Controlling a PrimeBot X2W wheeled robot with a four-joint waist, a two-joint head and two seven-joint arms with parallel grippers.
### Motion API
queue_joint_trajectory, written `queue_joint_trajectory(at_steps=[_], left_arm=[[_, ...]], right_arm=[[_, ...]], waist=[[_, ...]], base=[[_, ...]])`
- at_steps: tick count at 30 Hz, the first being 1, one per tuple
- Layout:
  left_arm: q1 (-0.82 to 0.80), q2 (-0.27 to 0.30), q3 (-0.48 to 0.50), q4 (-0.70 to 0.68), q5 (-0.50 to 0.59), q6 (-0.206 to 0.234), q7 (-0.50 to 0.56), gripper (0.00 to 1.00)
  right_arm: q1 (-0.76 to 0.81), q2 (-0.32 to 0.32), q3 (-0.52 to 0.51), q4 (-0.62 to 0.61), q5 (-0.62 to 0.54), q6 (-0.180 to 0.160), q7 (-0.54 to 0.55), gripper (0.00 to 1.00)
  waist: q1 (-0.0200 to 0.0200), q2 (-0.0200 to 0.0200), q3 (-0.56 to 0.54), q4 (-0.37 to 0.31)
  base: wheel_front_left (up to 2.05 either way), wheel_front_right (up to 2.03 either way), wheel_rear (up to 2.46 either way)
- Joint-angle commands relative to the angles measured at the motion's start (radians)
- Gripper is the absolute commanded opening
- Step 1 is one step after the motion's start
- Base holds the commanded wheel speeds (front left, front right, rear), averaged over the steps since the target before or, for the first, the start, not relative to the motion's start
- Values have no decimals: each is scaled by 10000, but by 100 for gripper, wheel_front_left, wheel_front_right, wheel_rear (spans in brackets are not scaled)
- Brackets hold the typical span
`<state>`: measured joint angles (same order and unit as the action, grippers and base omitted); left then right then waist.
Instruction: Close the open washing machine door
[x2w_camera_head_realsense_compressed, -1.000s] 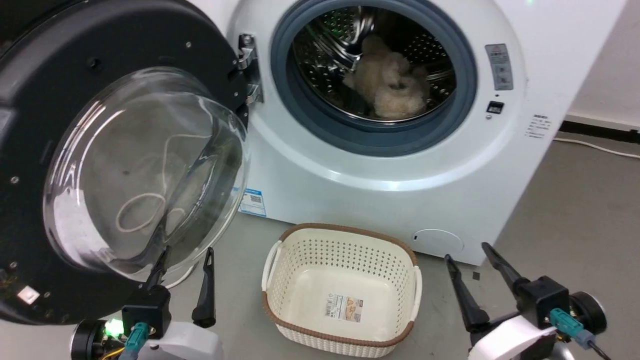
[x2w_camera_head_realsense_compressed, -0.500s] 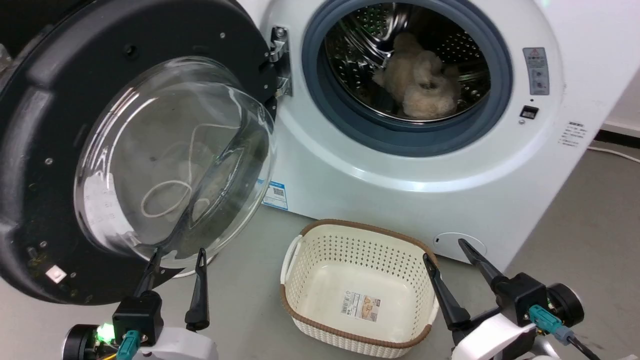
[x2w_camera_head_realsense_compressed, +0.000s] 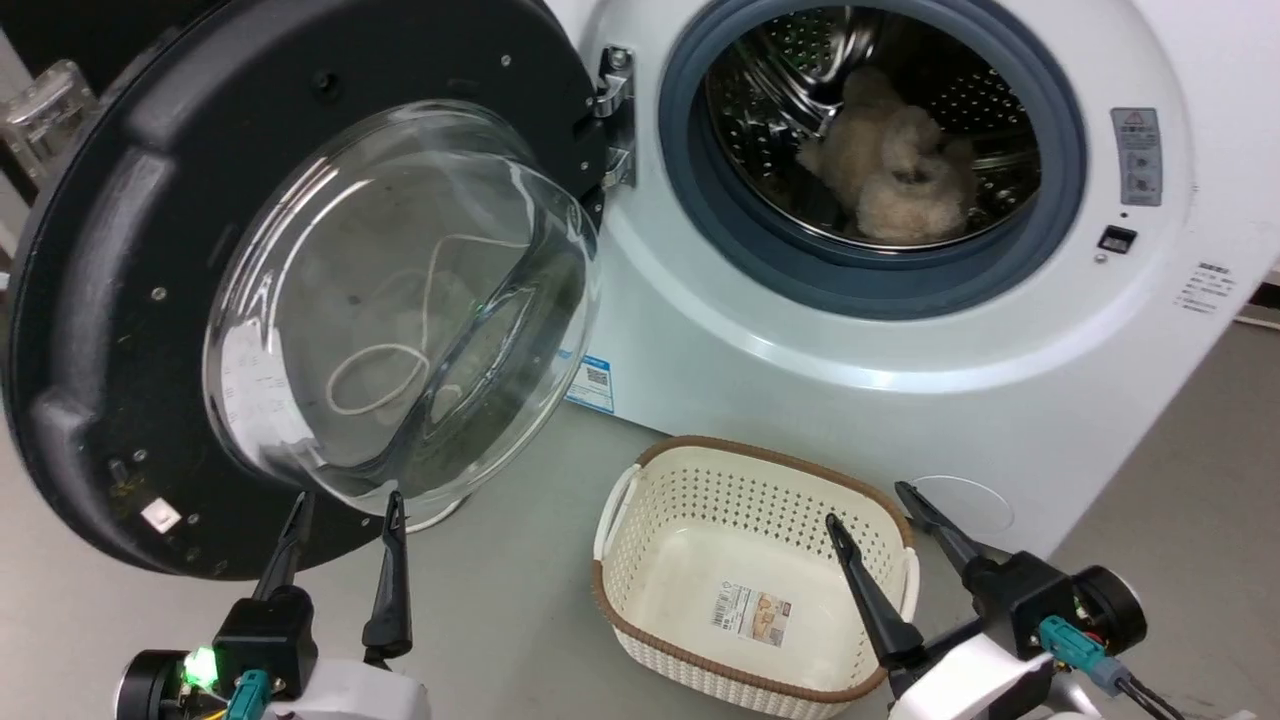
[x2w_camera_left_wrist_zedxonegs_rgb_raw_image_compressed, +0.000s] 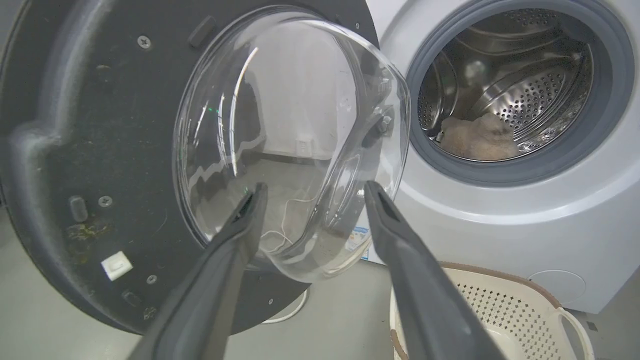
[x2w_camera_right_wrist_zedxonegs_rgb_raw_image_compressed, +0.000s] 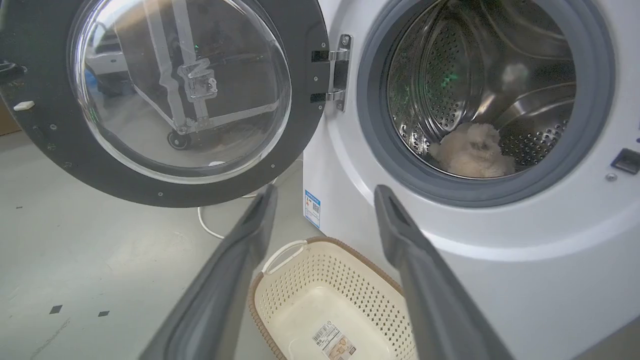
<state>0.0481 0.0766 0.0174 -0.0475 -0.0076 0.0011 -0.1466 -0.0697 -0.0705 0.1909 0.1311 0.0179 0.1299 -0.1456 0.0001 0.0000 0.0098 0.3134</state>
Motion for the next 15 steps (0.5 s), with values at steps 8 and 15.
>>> queue_joint_trajectory(at_steps=[8, 15], left_arm=[[238, 61, 109, -117, -83, 60, -297, 100], [253, 66, 213, -127, -119, 32, -443, 100]], right_arm=[[-201, -68, 267, 223, 87, 5, -308, 100], [-253, -87, 438, 357, 133, 6, -453, 100]], waist=[[-1, 0, 32, 463], [-1, 0, 54, 764]], base=[[0, 0, 0], [0, 0, 0]])
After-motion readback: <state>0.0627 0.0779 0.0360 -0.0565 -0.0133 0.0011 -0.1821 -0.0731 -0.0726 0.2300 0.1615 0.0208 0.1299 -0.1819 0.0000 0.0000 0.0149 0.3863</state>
